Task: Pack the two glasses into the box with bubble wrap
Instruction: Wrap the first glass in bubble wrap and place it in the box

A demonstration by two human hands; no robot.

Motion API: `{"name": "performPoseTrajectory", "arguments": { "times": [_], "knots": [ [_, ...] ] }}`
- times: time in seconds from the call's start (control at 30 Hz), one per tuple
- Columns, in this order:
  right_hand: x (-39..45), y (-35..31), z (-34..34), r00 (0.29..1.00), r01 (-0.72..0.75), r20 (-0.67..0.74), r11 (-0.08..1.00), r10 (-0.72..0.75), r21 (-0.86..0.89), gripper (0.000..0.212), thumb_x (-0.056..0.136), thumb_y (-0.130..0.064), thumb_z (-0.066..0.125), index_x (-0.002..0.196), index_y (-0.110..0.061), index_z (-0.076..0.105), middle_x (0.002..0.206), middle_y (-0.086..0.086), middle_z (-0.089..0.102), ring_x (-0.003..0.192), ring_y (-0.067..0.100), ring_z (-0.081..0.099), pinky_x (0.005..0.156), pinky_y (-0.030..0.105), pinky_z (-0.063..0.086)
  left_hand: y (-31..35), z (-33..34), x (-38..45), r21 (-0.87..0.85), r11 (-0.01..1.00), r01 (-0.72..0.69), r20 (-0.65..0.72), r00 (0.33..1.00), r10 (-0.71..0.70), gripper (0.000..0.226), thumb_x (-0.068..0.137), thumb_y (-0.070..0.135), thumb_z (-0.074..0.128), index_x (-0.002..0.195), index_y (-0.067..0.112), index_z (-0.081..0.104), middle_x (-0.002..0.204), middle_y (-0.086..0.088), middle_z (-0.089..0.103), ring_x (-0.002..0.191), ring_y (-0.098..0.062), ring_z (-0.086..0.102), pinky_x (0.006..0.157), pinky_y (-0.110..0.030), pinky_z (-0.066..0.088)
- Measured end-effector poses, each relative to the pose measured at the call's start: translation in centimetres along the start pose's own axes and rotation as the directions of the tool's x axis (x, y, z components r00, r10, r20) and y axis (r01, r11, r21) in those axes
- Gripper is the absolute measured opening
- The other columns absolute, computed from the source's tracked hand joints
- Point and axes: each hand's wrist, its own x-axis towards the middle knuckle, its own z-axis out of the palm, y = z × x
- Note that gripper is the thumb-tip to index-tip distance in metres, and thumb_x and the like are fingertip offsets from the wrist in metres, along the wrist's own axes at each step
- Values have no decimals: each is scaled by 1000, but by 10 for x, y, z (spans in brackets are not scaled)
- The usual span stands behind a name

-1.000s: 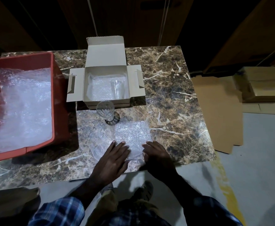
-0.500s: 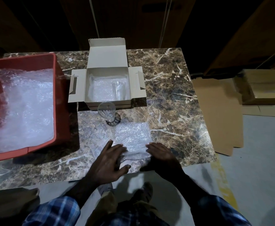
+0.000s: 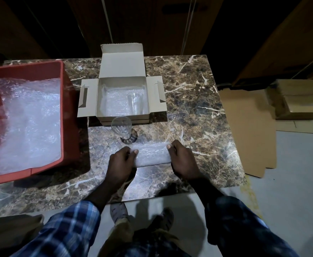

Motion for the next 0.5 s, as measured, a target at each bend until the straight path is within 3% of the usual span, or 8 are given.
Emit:
{"name": "performPoseTrajectory", "arguments": {
  "times": [0.13, 0.23, 0.37, 0.5],
  "knots": [
    [17, -6, 6, 994, -111, 1, 984, 112, -143, 26, 106, -35, 41, 96, -12, 46, 79, 18, 64, 73, 38, 60, 61, 36, 38, 0, 9, 10, 116, 993, 14, -59, 998, -7, 30, 102, 41, 50, 82, 18, 52, 68, -9, 63, 66, -32, 60, 61, -36, 44],
    [20, -12, 11, 993, -115, -31, 943, 111, -313, 26, 106, -33, 40, 108, -9, 50, 93, 20, 68, 84, 41, 64, 64, 37, 39, 6, 17, 11, 240, 970, 26, -112, 994, 1, 30, 103, 41, 46, 98, 13, 57, 79, -21, 68, 75, -42, 64, 64, -41, 47],
    [17, -13, 17, 994, -94, -93, 914, 62, -395, 26, 105, -30, 44, 117, -8, 51, 93, 18, 70, 85, 40, 67, 64, 40, 46, 14, 23, 10, 376, 926, 7, -154, 987, 55, 29, 103, 30, 51, 103, 2, 60, 76, -23, 69, 71, -42, 66, 59, -39, 43],
    [15, -9, 26, 992, -30, -125, 908, -24, -418, 24, 103, -23, 46, 121, -7, 45, 90, 15, 68, 75, 38, 67, 62, 41, 51, 13, 31, 7, 315, 949, -17, -242, 965, 98, 15, 98, 19, 61, 98, 6, 53, 70, -16, 65, 59, -37, 62, 56, -37, 42]
  ]
}}
